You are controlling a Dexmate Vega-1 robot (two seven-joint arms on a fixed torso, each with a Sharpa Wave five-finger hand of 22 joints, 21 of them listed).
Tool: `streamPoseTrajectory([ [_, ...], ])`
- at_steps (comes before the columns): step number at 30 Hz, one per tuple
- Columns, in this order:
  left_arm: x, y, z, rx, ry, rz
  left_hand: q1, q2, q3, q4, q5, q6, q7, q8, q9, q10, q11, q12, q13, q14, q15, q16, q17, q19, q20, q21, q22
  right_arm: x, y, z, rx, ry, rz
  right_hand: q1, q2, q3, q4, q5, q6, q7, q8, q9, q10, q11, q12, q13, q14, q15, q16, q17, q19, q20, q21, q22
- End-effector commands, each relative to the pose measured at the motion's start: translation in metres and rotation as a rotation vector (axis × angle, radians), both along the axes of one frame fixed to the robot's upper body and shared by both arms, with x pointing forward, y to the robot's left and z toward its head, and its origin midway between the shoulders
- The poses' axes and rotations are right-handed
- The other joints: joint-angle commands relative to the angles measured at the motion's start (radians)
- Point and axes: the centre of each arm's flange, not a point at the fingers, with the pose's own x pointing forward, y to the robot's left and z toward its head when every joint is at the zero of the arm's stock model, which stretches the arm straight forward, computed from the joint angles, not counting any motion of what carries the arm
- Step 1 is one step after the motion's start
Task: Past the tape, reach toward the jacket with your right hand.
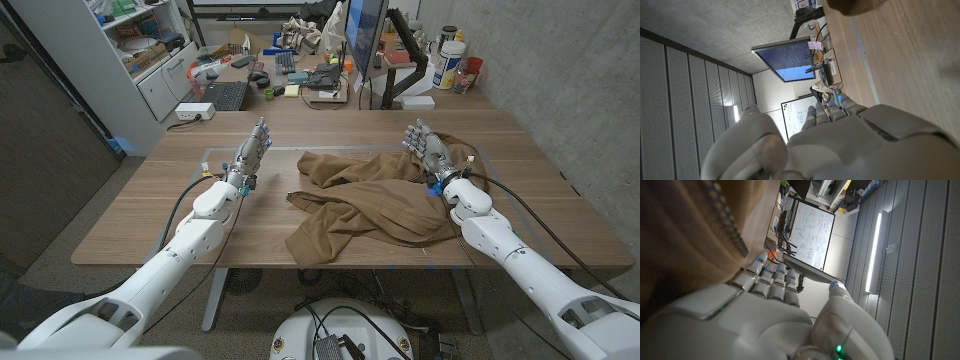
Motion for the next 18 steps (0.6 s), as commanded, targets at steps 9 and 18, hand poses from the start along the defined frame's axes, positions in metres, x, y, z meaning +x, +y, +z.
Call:
streamPoseTrajectory([
  [9,0.000,0.002,0.009,0.010,-0.001,-0.014,0.011,0.004,-0.002,0.007,0.008,0.000,0.003,0.002,0.005,-0.013,0.000,0.002,0.001,-0.016,0.002,0.001,0.003,-0.016,-0.036,-0.001,0.002,-0.008,0.006,0.011,-0.006,-0.035,-0.004,0.008,0.000,0.006,0.000,0.007,0.010,-0.004,0.005,0.003,0.014,-0.001,0.003,0.004,0.010,0.001,0.007,0.002,0.007,0.001,0.001,0.002],
  [18,0.000,-0.002,0.014,0.006,-0.007,-0.024,0.013,0.007,-0.003,0.007,0.009,0.001,0.002,0.000,0.005,-0.012,-0.002,0.001,0.001,-0.017,0.001,0.000,0.003,-0.018,-0.034,-0.005,0.003,-0.013,0.007,0.019,-0.029,-0.059,-0.002,0.008,0.001,0.005,-0.001,0.007,0.010,-0.005,0.004,0.003,0.020,-0.001,0.005,0.004,0.013,0.000,0.007,0.001,0.008,0.002,-0.002,0.003],
])
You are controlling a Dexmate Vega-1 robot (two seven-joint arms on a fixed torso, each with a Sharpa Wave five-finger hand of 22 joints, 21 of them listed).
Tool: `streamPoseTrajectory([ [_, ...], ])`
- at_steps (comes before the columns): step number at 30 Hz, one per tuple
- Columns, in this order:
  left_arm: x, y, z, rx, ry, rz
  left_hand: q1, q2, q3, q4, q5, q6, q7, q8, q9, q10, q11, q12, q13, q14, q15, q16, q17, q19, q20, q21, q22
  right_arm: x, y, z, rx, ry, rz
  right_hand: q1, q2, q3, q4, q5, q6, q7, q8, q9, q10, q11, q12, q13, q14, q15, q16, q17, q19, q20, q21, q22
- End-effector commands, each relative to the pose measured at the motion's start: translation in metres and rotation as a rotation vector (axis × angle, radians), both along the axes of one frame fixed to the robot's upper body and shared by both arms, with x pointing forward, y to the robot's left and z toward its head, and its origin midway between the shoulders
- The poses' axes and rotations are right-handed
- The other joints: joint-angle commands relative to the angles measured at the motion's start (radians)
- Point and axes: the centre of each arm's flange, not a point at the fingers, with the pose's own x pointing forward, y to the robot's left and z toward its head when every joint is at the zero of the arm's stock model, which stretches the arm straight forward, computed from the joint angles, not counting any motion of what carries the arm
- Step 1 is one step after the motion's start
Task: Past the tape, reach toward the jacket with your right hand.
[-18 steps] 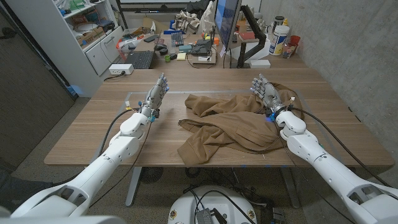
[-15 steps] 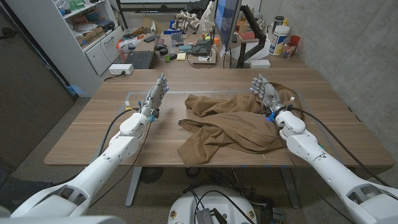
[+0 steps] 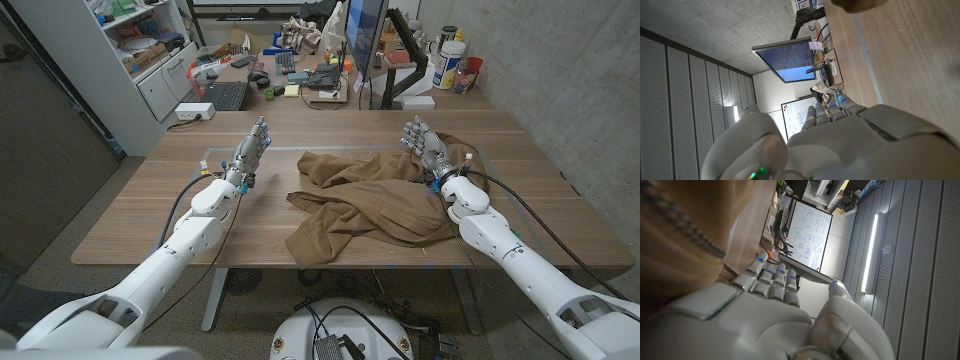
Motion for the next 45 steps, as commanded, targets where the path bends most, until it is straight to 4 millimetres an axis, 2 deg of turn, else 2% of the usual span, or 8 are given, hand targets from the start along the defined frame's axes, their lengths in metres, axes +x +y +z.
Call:
streamPoseTrajectory([
  [1,-0.001,-0.005,0.006,-0.020,-0.011,-0.018,0.009,0.004,-0.003,0.007,0.006,0.001,0.002,0.000,0.005,-0.008,-0.006,0.001,0.004,-0.009,0.000,0.000,0.003,-0.006,-0.034,-0.004,0.003,-0.008,0.001,0.010,-0.023,-0.039,0.003,0.008,0.001,0.005,-0.001,0.007,0.006,-0.001,0.005,0.003,0.014,0.005,0.005,0.005,0.013,-0.001,0.007,0.002,0.008,0.002,-0.002,0.003],
  [10,-0.002,-0.009,0.008,-0.014,-0.014,-0.032,0.011,0.008,-0.004,0.007,0.007,0.003,-0.003,-0.001,0.005,-0.011,-0.008,-0.001,0.004,-0.013,-0.004,-0.002,0.003,-0.008,-0.032,-0.008,0.003,-0.013,0.002,0.014,-0.042,-0.073,-0.014,0.006,0.000,0.002,-0.002,0.007,0.014,-0.004,0.007,0.003,0.027,-0.002,0.008,0.005,0.025,-0.008,0.009,0.002,0.011,0.003,-0.006,0.003],
  [20,-0.005,-0.007,0.014,0.007,-0.017,-0.031,0.011,0.012,-0.006,0.007,0.008,0.002,-0.011,-0.004,0.005,-0.014,-0.027,-0.004,0.004,-0.018,-0.015,-0.004,0.003,-0.009,-0.033,-0.013,0.003,-0.020,-0.002,0.016,-0.041,-0.100,-0.017,0.005,-0.001,0.001,-0.003,0.007,0.017,-0.009,0.007,0.003,0.031,-0.005,0.009,0.005,0.030,-0.012,0.010,0.002,0.012,0.002,-0.009,0.003],
  [45,-0.012,-0.002,0.029,0.015,-0.054,-0.024,0.011,0.019,-0.011,0.008,0.008,0.005,-0.014,-0.005,0.005,-0.014,-0.029,-0.005,0.004,-0.024,-0.012,-0.005,0.003,-0.026,-0.031,-0.028,0.004,-0.049,0.008,0.033,-0.109,-0.222,-0.002,0.002,-0.001,-0.002,-0.004,0.008,0.017,-0.011,0.005,0.003,0.035,-0.003,0.008,0.005,0.031,-0.013,0.007,0.002,0.011,0.002,-0.016,0.003],
])
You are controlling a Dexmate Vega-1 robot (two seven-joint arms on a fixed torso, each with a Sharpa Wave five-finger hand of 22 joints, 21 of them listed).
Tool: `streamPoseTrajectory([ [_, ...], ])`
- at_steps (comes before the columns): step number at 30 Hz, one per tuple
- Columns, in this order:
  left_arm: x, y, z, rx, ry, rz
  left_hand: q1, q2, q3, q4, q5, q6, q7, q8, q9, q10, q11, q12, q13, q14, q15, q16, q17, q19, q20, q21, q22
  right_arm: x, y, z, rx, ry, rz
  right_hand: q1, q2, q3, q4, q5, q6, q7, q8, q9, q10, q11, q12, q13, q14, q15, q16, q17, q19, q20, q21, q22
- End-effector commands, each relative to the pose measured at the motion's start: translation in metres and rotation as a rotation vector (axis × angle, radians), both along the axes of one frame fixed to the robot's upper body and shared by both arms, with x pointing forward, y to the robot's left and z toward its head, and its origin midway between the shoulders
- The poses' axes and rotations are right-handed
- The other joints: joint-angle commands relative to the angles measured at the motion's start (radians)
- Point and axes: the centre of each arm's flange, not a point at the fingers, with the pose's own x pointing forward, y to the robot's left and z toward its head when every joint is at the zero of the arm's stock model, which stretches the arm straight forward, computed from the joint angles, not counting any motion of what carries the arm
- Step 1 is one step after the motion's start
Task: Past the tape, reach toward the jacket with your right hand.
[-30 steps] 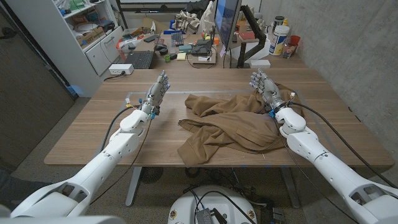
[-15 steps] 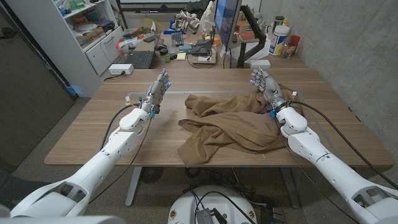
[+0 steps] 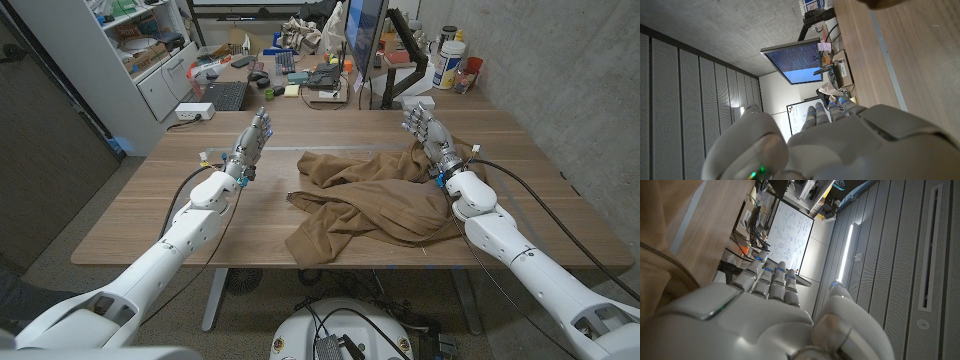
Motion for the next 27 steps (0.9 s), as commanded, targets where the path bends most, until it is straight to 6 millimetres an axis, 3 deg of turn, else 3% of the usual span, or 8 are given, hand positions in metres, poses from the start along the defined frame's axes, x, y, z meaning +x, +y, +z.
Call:
streamPoseTrajectory([
  [1,-0.004,0.002,0.009,0.011,-0.023,-0.002,0.003,0.011,-0.007,0.004,0.005,-0.004,-0.006,-0.001,0.006,0.000,-0.007,0.000,0.003,-0.007,-0.003,0.001,0.003,-0.010,-0.028,-0.007,0.004,-0.012,0.003,0.007,-0.040,-0.055,-0.003,0.002,-0.001,0.001,-0.002,0.004,0.008,-0.003,0.004,0.003,0.008,0.001,0.000,0.005,0.008,0.000,0.003,0.002,0.008,-0.001,-0.001,0.003],
  [27,-0.007,0.008,0.009,0.014,0.009,0.004,0.004,0.018,-0.012,0.004,0.005,0.000,-0.008,-0.002,0.006,0.003,-0.008,0.000,0.004,-0.007,-0.004,0.002,0.003,-0.028,-0.022,-0.022,0.005,-0.021,0.006,0.039,-0.128,-0.189,0.031,-0.005,0.000,-0.004,-0.001,0.005,0.019,-0.013,0.006,0.004,0.023,-0.006,0.002,0.006,0.026,-0.012,0.006,0.003,0.031,-0.004,-0.002,0.003],
])
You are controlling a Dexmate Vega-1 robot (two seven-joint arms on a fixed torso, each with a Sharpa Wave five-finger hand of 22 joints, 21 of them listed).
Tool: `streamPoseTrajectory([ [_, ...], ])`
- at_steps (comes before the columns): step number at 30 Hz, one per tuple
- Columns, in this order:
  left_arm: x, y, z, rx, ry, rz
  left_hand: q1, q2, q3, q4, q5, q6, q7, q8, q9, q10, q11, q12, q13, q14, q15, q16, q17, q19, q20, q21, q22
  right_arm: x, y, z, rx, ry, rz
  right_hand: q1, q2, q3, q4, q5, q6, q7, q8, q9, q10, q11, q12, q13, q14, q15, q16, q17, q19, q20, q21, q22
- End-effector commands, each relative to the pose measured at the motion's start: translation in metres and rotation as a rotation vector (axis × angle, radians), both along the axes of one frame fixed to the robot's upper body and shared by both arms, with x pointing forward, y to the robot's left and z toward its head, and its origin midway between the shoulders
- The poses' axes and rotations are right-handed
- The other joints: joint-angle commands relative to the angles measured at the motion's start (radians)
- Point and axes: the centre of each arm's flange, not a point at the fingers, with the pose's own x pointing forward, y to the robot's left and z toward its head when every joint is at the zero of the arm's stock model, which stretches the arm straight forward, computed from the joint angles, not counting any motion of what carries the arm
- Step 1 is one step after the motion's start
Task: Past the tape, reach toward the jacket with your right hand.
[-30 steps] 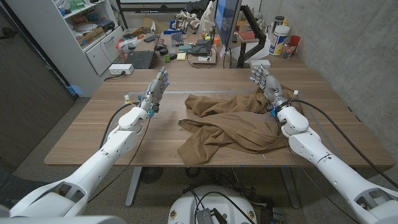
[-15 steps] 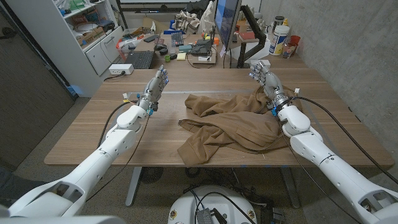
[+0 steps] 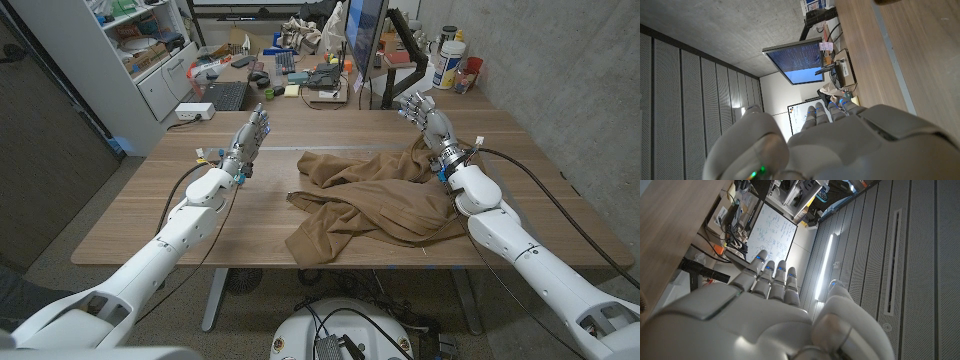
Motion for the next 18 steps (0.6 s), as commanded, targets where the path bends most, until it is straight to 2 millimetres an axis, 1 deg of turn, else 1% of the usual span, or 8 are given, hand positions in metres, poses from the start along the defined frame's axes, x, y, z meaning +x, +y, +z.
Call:
streamPoseTrajectory([
  [1,-0.002,0.004,0.000,0.007,0.012,0.012,0.004,0.007,-0.008,0.000,0.005,0.001,-0.008,-0.002,0.001,0.003,-0.008,0.000,0.001,-0.007,-0.003,0.002,0.003,-0.009,-0.023,-0.007,0.005,-0.001,0.001,0.016,-0.051,-0.051,0.006,-0.006,-0.001,-0.004,-0.001,0.005,0.010,-0.005,0.006,0.004,0.009,-0.003,0.002,0.006,0.011,-0.004,0.006,0.003,0.008,-0.002,-0.002,0.003],
  [10,-0.004,0.008,0.000,0.006,0.011,0.027,0.004,0.009,-0.009,0.000,0.005,0.001,-0.008,-0.002,0.001,0.003,-0.009,-0.001,0.001,-0.007,-0.004,0.002,0.003,-0.009,-0.023,-0.008,0.005,-0.005,-0.004,0.027,-0.081,-0.092,-0.019,-0.010,-0.003,-0.007,0.000,0.006,0.018,-0.015,0.008,0.004,0.012,-0.009,0.002,0.006,0.015,-0.006,0.006,0.003,0.015,-0.004,-0.003,0.003],
  [18,-0.004,0.005,0.002,0.009,0.008,0.028,0.004,0.010,-0.010,0.000,0.004,0.002,-0.009,-0.003,0.001,0.004,-0.009,0.000,0.001,-0.007,-0.004,0.002,0.003,-0.009,-0.022,-0.010,0.005,-0.009,-0.013,0.031,-0.084,-0.118,-0.027,-0.012,-0.005,-0.010,-0.001,0.007,0.025,-0.020,0.010,0.004,0.017,-0.012,0.003,0.006,0.018,-0.012,0.005,0.002,0.019,-0.003,-0.005,0.003],
])
